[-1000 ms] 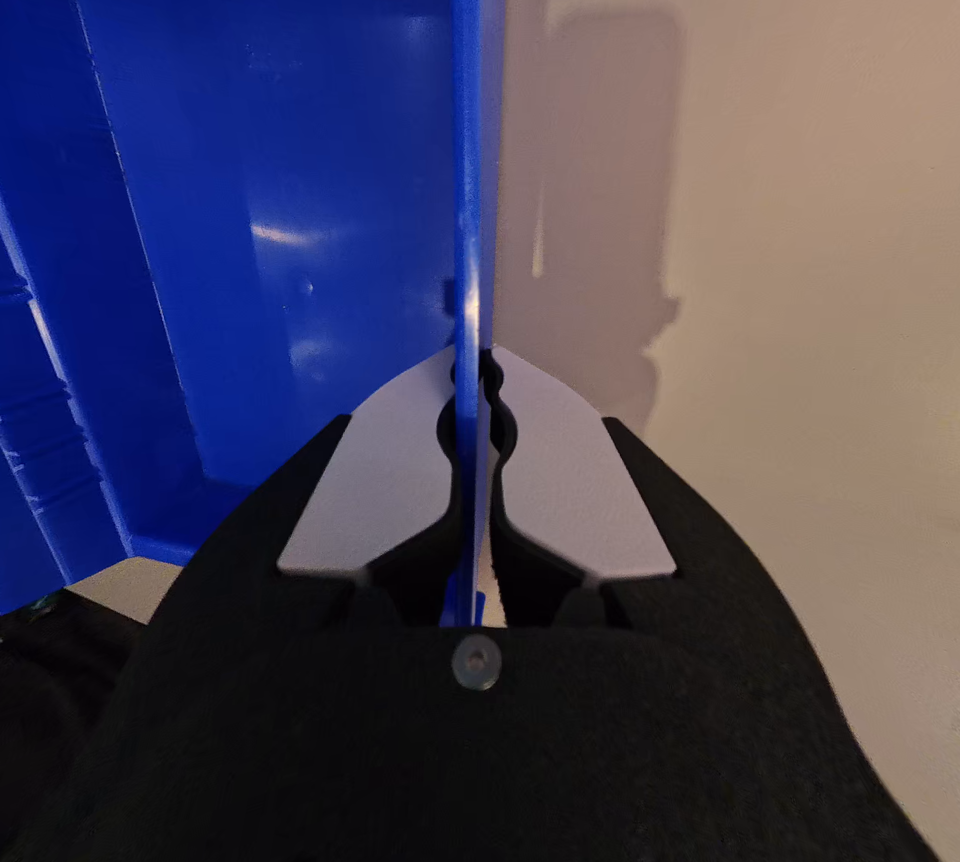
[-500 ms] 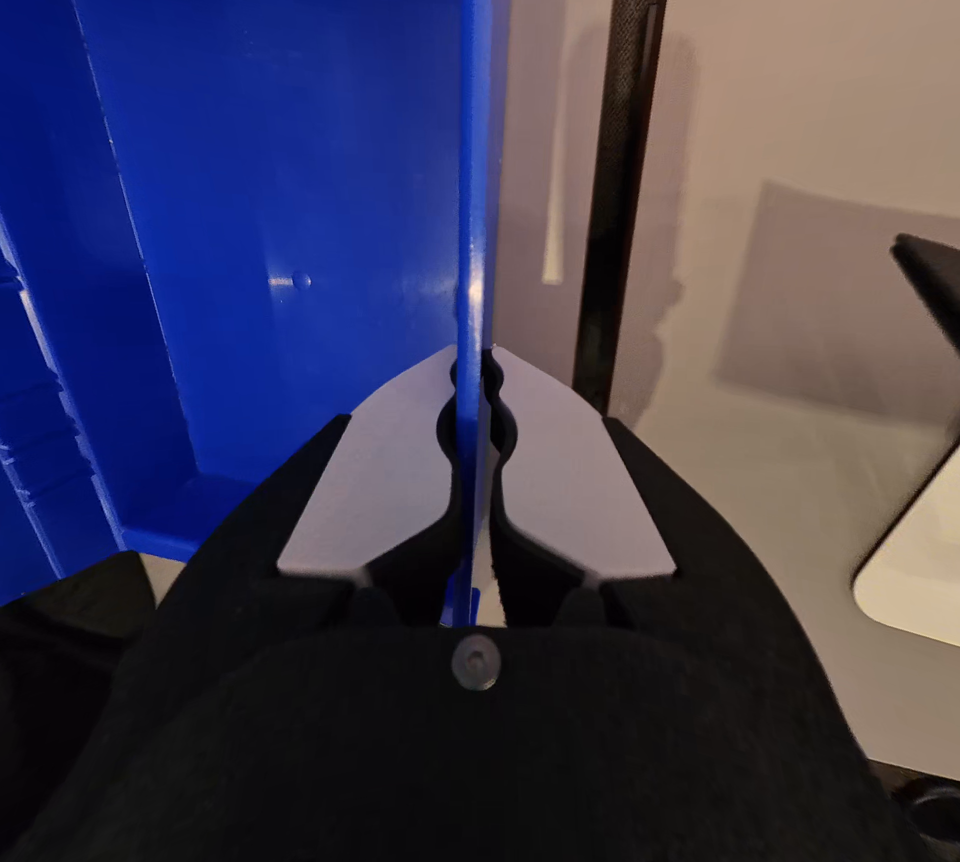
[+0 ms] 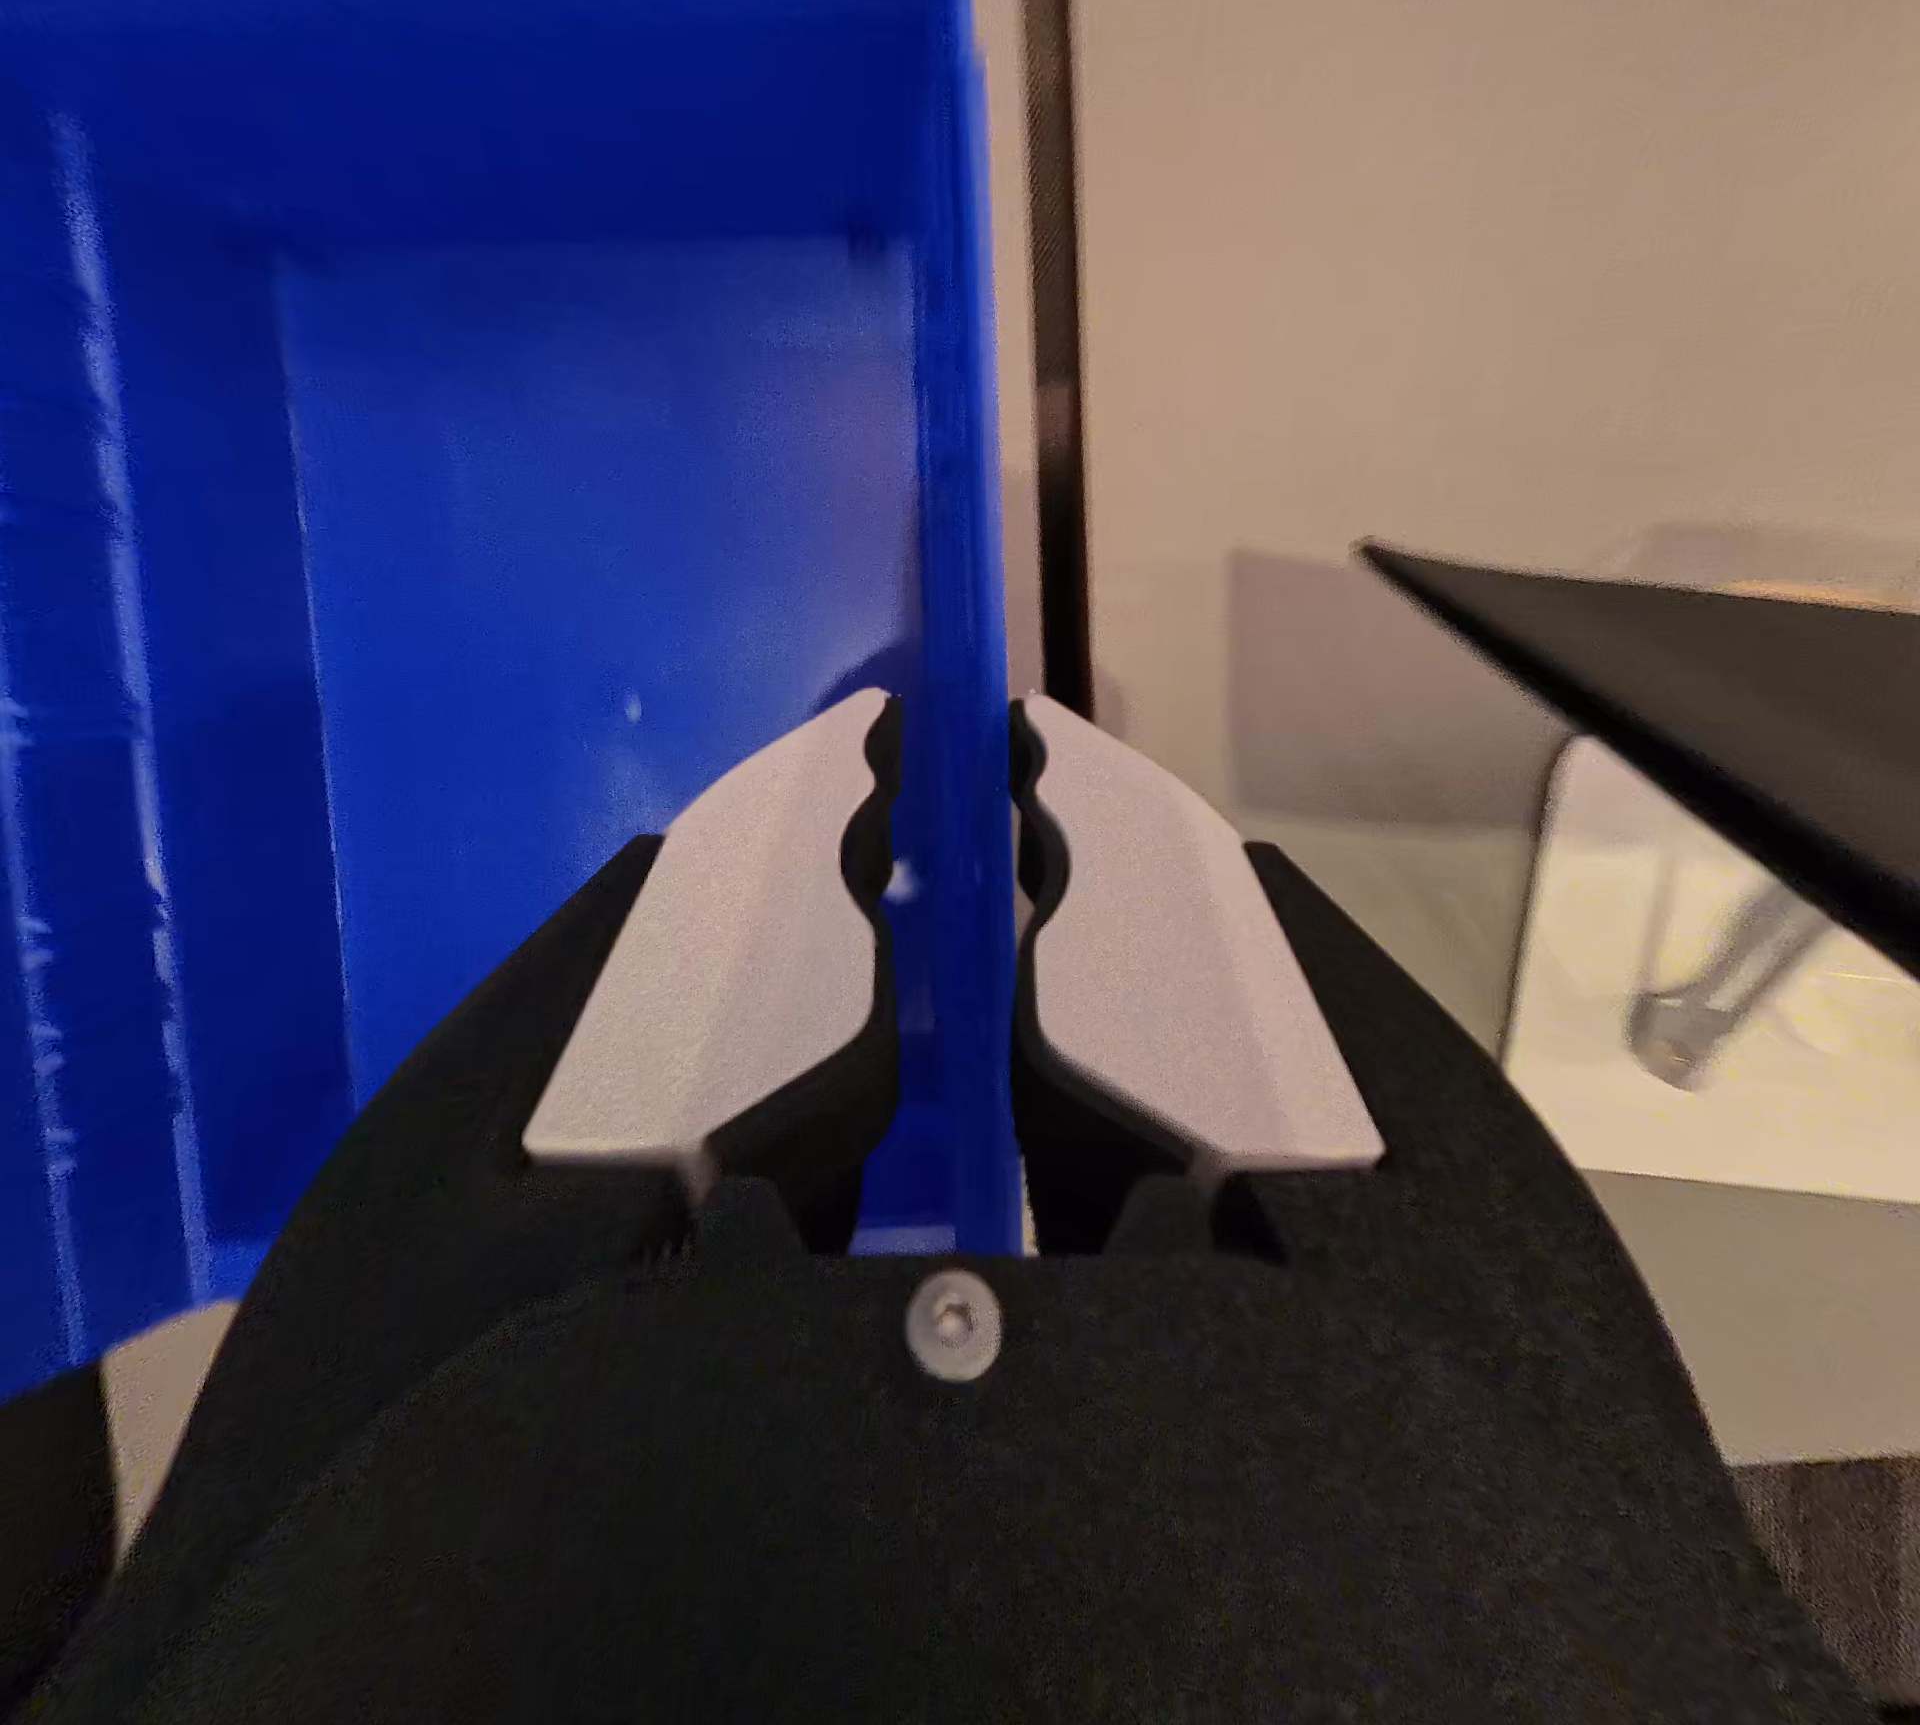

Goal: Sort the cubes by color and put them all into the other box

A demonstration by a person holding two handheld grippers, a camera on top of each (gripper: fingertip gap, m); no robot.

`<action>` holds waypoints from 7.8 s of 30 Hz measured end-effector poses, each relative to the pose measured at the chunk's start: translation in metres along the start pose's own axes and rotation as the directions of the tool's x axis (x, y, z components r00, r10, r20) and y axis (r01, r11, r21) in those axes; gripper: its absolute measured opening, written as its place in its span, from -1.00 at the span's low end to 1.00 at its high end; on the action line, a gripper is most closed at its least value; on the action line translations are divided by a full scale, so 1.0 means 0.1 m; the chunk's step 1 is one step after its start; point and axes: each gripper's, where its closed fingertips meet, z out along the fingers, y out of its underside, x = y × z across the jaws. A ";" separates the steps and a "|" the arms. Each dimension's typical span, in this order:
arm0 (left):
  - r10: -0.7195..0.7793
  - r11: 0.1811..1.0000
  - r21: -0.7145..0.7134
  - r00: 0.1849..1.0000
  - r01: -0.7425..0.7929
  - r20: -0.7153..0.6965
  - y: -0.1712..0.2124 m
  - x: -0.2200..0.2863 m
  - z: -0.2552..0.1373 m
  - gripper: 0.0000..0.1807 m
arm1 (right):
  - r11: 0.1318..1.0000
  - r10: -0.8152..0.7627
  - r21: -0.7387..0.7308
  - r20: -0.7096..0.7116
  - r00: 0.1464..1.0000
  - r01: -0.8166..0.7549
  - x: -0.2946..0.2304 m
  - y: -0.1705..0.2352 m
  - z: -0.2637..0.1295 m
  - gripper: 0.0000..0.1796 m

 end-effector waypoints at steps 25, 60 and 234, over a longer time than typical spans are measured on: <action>-0.270 0.927 -0.288 0.960 0.240 -0.068 0.26 -1.62 1.34 -0.66 | 0.587 -0.660 0.802 0.552 0.510 -0.111 -4.39 -1.18 -2.06 -0.39; -0.042 0.946 -0.317 0.997 0.061 0.067 0.28 -1.81 2.47 -1.00 | 0.714 -0.604 0.699 0.591 0.535 0.034 -4.38 -1.04 -1.32 -0.42; 0.365 0.824 -0.272 0.833 -0.496 -0.415 0.54 -1.51 2.65 -0.67 | 0.887 -0.330 0.402 0.203 0.922 0.229 -2.34 -0.58 -0.43 -0.52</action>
